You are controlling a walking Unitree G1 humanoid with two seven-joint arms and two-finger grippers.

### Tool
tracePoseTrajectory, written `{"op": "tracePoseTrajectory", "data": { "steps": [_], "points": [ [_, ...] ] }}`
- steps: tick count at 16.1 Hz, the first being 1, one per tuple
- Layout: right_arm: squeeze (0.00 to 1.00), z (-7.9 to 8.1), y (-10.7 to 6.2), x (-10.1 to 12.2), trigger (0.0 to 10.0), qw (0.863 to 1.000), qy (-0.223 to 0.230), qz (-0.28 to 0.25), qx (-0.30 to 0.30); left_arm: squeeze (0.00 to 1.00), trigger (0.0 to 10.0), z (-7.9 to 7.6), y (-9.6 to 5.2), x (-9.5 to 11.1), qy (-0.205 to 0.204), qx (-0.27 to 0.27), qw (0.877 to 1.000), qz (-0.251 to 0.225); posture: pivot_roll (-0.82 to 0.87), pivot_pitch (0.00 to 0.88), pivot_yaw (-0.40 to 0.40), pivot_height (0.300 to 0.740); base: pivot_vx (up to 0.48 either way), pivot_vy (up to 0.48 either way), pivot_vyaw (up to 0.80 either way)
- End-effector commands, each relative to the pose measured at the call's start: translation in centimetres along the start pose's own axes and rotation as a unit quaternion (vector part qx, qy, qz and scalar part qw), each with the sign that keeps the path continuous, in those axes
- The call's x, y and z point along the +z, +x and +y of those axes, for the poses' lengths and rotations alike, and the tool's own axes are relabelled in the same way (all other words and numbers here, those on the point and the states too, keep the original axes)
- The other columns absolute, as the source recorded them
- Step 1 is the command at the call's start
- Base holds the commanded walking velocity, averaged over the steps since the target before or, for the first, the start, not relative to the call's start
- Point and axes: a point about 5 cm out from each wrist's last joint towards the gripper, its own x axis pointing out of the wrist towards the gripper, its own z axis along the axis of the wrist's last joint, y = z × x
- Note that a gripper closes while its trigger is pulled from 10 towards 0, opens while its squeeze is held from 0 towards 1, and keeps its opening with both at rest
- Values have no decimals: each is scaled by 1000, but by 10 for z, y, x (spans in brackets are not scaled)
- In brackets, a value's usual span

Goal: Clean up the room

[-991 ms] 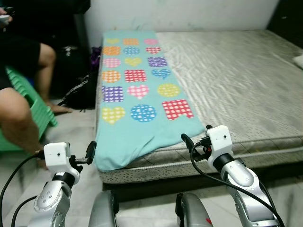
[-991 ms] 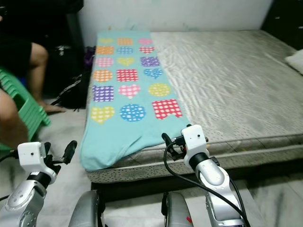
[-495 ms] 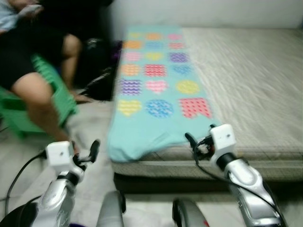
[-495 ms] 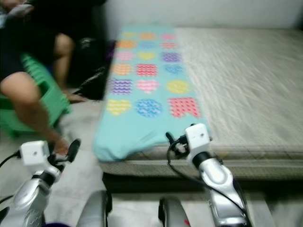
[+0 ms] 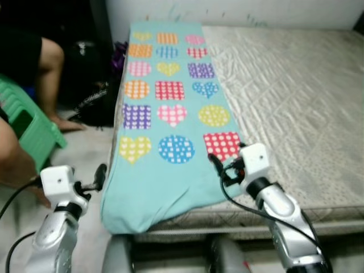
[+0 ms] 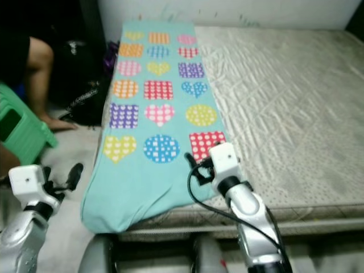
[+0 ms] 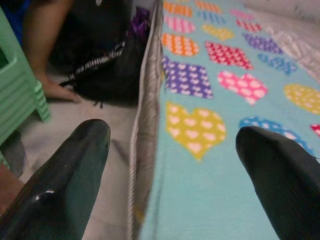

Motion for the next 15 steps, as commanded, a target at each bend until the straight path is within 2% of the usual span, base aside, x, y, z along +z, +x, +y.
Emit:
{"op": "tracePoseTrajectory", "data": {
  "steps": [1,15],
  "points": [
    [0,-10,-9,-11,10000,1000,0,22,-21,0,10000,-8,-1,-8,-7,-6,1000,19,-149,71,-6,571,0,0,0],
    [0,-16,-9,-14,10000,999,-15,37,-31,0,10000,-4,-2,-15,-30,29,998,47,-147,83,-13,571,0,0,0]
  ]
}}
